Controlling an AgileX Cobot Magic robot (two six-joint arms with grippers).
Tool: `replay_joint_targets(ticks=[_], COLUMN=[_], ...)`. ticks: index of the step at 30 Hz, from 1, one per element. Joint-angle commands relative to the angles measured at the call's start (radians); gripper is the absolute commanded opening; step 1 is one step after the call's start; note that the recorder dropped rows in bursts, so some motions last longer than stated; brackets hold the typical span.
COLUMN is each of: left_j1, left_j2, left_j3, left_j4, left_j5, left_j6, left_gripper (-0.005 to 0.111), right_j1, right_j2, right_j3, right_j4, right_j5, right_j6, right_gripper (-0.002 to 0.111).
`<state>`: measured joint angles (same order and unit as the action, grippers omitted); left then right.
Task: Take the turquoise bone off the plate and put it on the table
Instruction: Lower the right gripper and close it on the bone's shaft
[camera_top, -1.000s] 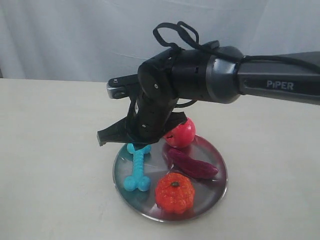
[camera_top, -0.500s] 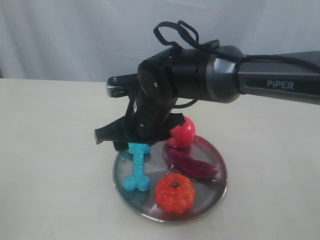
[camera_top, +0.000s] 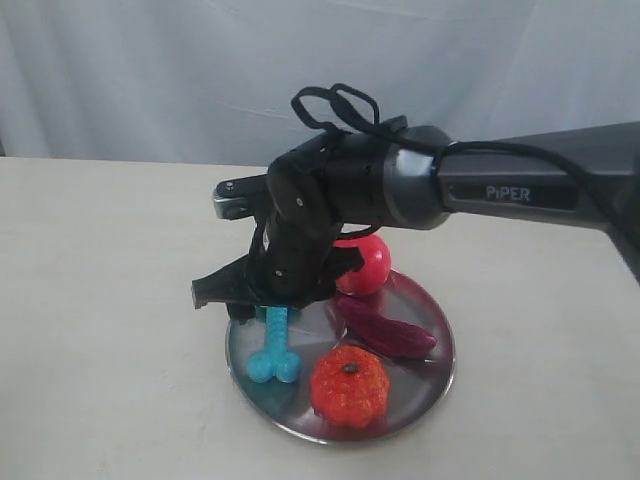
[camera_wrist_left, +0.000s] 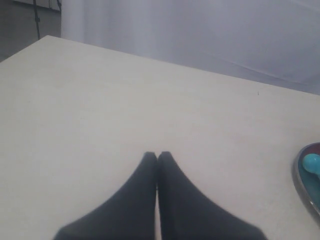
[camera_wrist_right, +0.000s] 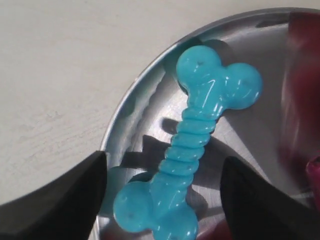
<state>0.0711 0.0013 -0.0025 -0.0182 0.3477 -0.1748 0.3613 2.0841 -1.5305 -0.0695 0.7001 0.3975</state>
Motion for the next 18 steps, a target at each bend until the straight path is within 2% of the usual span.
replay_joint_targets(ticks=[1,5,18], left_j1=[-0.005,-0.005,-0.005], left_j2=[-0.001,-0.001,-0.001], left_j3=[0.003,0.003,0.003], left_j4=[-0.003,-0.003,-0.003], left_j5=[-0.005,-0.005,-0.005], left_j6=[-0.002,-0.002,-0.002], left_gripper=[0.000,0.000,0.000], right_j1=[0.002,0.002,0.002], right_j2=[0.041,0.072,0.110], right_j3=[-0.001,-0.001,-0.001], right_j4=[-0.043,-0.097,-0.124], right_j5=[-0.033,-0.044,-0.097], right_j6=[0.049,0.141,0.198], right_gripper=[0.063,0.063,0.063])
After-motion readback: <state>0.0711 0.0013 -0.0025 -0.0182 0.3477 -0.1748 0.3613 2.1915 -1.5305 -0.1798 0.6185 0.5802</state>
